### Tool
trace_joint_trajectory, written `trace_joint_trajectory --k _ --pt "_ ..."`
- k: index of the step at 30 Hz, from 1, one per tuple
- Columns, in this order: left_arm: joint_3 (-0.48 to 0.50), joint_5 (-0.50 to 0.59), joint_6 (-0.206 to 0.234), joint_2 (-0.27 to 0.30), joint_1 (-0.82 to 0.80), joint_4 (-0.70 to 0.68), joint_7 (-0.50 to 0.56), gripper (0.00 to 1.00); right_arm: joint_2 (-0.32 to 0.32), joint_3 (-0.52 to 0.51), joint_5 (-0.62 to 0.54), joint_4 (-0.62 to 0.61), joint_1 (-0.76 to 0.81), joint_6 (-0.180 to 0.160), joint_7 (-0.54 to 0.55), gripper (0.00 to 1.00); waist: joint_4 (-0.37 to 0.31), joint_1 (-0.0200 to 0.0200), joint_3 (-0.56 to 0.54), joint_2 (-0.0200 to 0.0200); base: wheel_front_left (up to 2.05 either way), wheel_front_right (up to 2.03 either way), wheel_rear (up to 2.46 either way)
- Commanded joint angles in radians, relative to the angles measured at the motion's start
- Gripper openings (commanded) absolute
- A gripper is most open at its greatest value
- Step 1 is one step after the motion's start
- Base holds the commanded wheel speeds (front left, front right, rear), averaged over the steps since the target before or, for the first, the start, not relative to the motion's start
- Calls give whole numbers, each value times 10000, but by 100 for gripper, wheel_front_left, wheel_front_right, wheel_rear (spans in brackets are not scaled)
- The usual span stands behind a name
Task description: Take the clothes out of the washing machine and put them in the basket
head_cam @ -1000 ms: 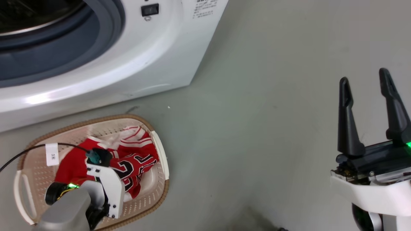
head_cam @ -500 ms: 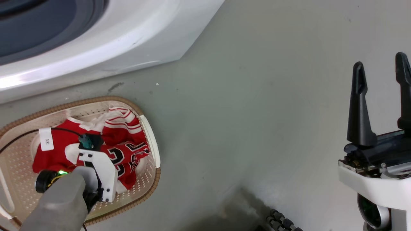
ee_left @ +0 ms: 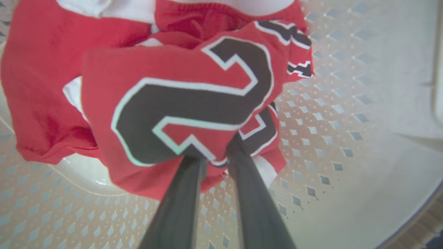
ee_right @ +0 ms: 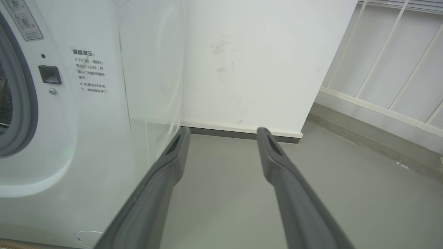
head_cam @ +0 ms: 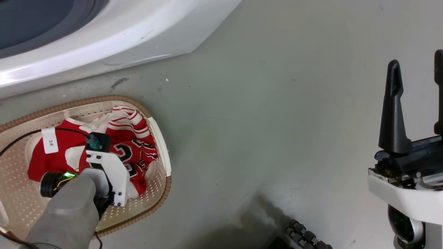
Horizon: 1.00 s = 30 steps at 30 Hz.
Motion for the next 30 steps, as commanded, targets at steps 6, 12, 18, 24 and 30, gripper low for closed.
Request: trace_joint_trajectory --k 6,12,18,24,30 --pt "0 -3 -28 -94 411 123 -491 100 5 116 -77 45 -5 -3 -20 100 28 -1 -748 -1 0 0 0" --pt "-268 227 0 -351 1051 145 -1605 100 3 221 -238 205 402 -3 -20 100 193 -1 -1859 -1 0 0 0" --pt "-419 444 259 -673 1550 154 -3128 100 2 355 -540 438 841 -3 -20 100 506 -1 -3033 -1 0 0 0" --pt "-268 610 798 -919 2009 -196 -3789 100 3 390 -809 657 1356 -3 -20 100 813 -1 -4088 -1 0 0 0" --pt "596 1412 1840 -465 2600 -2307 -3806 100 5 358 -1008 818 1785 -3 -20 100 1105 -1 -4774 -1 0 0 0"
